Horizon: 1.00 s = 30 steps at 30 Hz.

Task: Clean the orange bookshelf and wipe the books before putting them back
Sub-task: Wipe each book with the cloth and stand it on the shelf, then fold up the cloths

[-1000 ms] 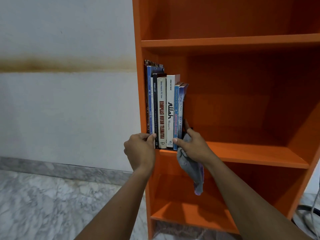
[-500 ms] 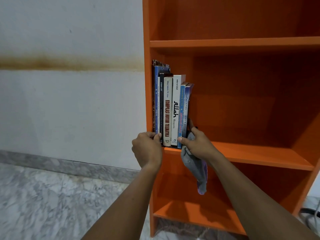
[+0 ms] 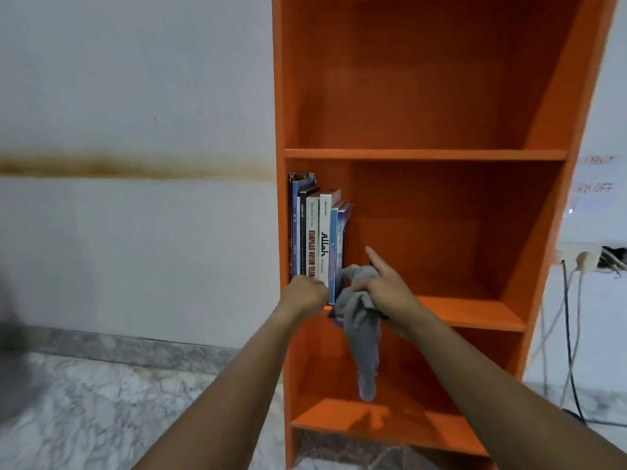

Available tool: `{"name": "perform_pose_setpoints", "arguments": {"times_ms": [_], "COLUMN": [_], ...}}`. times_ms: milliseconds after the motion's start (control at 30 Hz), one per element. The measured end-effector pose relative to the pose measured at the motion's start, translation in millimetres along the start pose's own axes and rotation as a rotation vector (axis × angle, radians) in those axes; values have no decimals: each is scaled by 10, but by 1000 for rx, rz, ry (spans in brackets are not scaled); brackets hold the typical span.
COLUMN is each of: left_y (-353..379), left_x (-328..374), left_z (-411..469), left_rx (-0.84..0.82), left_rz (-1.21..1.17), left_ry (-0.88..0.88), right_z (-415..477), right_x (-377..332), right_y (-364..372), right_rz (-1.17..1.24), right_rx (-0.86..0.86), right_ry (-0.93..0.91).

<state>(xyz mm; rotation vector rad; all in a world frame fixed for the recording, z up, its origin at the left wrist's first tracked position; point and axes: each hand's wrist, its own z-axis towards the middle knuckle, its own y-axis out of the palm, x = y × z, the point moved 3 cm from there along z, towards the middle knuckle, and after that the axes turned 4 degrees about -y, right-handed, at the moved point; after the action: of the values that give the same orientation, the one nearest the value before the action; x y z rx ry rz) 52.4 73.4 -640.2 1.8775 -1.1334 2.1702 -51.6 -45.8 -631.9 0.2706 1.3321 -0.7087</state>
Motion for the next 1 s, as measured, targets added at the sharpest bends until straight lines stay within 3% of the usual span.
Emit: {"name": "perform_pose_setpoints", "arguments": {"times_ms": [133,267,367,500,667,800,833,900,1000], "left_y": [27,-52,-267,-611,-1064,-1137,-1088,-912,-599], "left_x": [331,518,602,652,598,560,582,579,448], "left_z": [-513,-914,-1181,-1409,-1475,-1594,-1621,-1670,-1685], "left_rx": [-350,-434,-296,-92,193,423,385,130,-271], "left_rz": [-299,-510,-579,-601,-139,170,134,-65,-155], "left_ry": [23,144,148,60,100,165,244,373,375], "right_z": [-378,-680,-888,-1102,-1296,-1245,-1201,-1078,-798], "right_x": [-614,-1083,-1235,-1382,-1568,-1579,-1553,-1476,-1328], "right_y": [-147,-339,-473,-644,-577,-415,-373,-272,-72], "right_rz": [290,279,186,-55,-83,85,128,176,185], "right_rx": [-25,-54,3,236,159,167,175,169,115], "right_ry": [-84,-194,-216,-156,-52,72,110,214,330]}}
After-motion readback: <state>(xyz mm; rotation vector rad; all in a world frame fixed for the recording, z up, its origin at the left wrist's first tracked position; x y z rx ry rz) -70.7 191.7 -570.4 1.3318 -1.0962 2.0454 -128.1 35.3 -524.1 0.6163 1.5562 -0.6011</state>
